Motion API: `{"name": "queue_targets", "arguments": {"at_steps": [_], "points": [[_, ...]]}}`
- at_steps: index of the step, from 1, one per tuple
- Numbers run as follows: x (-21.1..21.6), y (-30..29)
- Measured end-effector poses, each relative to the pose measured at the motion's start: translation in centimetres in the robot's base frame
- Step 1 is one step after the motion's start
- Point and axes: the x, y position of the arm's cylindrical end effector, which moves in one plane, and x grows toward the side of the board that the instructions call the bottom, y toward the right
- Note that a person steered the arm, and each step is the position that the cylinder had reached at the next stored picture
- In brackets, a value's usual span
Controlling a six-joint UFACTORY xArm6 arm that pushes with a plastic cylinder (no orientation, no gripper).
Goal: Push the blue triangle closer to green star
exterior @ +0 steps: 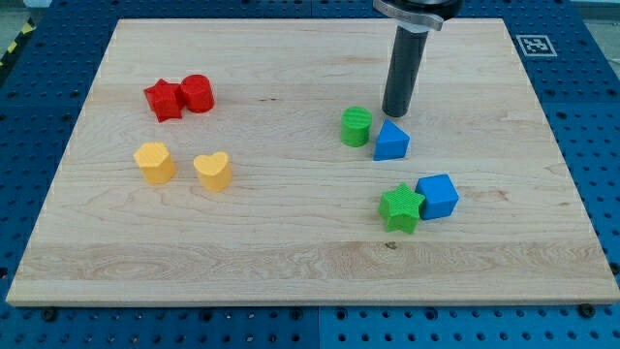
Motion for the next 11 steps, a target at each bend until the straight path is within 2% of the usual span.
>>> {"name": "queue_targets", "arguments": {"at_steps": [3, 5, 6, 7, 8, 11], "points": [[7.2, -0.7], [7.5, -1.5], [6.0, -2.4], [6.3, -5.9], [8.9, -8.4], [9.3, -4.2]]}}
